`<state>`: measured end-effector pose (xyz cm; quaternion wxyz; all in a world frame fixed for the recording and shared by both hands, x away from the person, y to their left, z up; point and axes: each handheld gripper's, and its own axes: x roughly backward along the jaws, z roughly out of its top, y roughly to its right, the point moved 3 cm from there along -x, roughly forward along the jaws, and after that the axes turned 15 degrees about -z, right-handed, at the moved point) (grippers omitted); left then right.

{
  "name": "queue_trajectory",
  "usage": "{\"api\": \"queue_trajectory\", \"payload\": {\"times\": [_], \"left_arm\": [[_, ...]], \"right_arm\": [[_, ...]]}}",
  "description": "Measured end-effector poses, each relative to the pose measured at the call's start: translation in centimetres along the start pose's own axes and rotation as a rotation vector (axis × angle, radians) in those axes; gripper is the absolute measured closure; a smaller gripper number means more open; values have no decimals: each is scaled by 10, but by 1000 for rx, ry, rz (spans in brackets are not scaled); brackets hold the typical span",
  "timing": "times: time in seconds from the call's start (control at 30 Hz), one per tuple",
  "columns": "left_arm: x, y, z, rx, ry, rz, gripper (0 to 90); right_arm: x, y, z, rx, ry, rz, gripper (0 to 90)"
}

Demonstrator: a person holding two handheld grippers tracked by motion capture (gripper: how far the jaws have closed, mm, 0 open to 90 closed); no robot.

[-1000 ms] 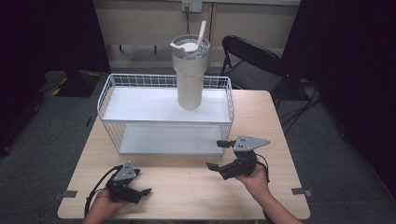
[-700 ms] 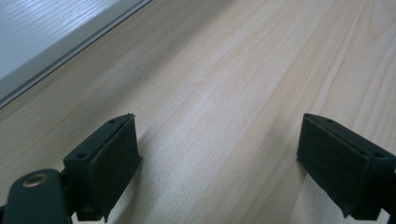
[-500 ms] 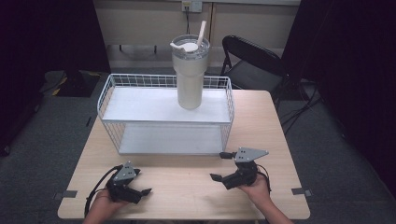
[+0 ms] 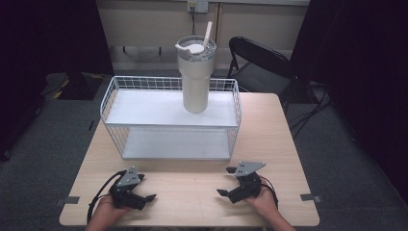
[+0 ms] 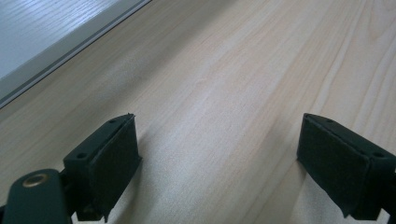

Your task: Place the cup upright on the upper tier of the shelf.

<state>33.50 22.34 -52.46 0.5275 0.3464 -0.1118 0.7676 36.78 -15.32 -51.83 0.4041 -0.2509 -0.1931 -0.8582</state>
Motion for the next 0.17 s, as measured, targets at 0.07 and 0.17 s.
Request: {"api": "queue_trajectory", "payload": {"times": [0.07, 0.17], "left_arm": [[0, 0, 0, -1, -1, 0, 120], [0, 0, 0, 0, 0, 0, 120]], "right_arm": [[-2, -1, -3, 20, -20, -7, 100], [-4, -2, -3, 39, -43, -16, 100]]}}
